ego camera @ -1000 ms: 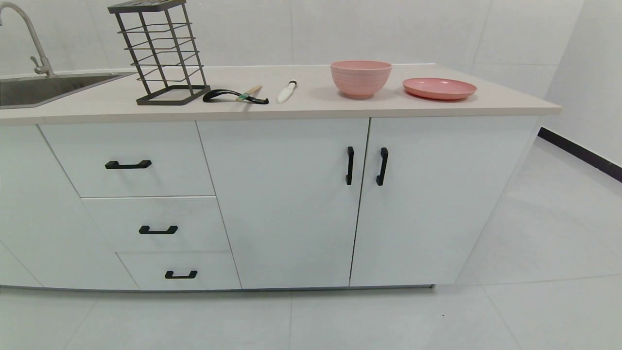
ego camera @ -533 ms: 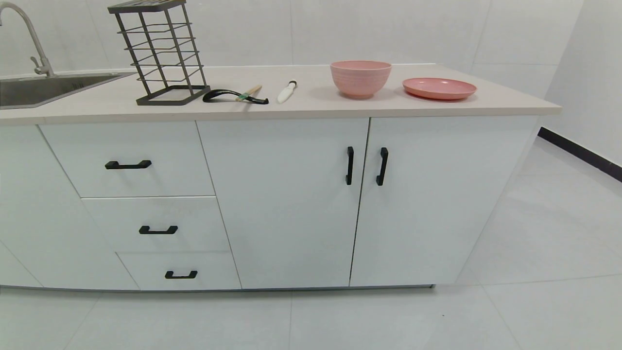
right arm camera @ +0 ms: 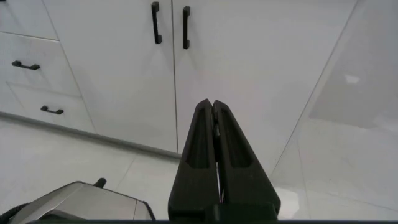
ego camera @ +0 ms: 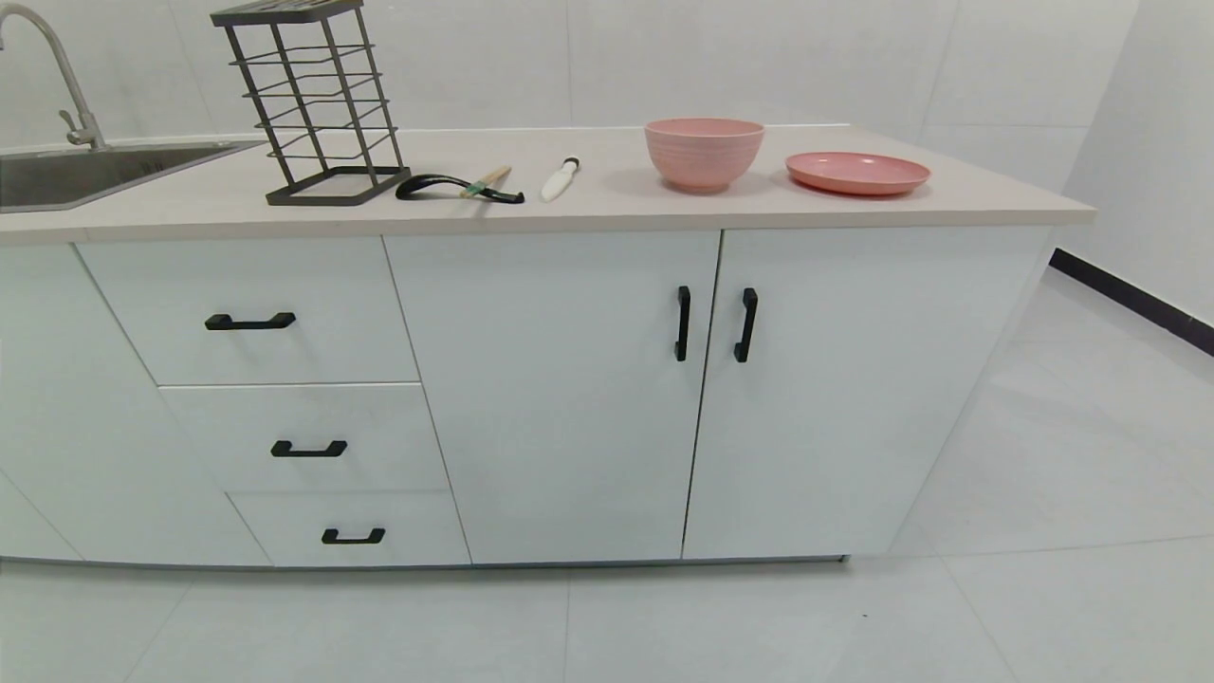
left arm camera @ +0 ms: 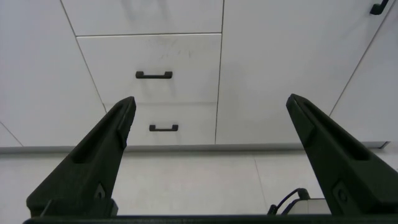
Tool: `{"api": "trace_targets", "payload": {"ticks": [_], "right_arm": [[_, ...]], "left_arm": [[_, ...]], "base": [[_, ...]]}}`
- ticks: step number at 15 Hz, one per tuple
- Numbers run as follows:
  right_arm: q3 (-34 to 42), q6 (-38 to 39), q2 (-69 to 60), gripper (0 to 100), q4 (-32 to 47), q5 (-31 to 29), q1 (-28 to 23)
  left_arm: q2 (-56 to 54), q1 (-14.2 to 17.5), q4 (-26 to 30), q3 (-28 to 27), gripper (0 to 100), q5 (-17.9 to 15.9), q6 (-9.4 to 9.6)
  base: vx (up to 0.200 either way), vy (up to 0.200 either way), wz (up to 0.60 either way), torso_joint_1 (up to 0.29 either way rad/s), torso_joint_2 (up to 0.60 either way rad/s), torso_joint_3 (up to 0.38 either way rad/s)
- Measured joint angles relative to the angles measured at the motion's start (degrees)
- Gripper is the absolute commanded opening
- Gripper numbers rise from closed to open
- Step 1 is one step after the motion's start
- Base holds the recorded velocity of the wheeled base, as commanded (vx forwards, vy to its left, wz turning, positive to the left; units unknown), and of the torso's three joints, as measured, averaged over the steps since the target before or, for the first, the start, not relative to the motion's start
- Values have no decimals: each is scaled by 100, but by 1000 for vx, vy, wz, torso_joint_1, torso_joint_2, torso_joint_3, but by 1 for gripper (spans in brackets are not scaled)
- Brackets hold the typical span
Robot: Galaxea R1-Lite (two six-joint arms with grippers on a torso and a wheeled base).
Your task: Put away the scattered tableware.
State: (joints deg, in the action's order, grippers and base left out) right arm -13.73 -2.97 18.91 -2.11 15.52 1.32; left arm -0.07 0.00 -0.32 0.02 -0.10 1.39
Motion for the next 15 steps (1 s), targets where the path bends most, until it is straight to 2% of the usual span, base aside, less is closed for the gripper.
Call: {"api": "trace_targets", "payload": {"ticks": [4, 13, 15], "right_arm": [[-187, -110, 1524, 0, -809, 38, 364], [-777, -263, 5793, 0, -4116, 46, 1497], [-1014, -277, 6505, 0, -4482, 49, 1635]], "left_arm": [[0, 0, 0, -5, 100, -37, 13], [0, 0, -1, -2, 100, -34, 9], [0, 0, -1, -2, 100, -34, 2]], "base": [[0, 0, 0, 0, 0, 0], [0, 0, 0, 0, 0, 0], [0, 0, 0, 0, 0, 0]]}}
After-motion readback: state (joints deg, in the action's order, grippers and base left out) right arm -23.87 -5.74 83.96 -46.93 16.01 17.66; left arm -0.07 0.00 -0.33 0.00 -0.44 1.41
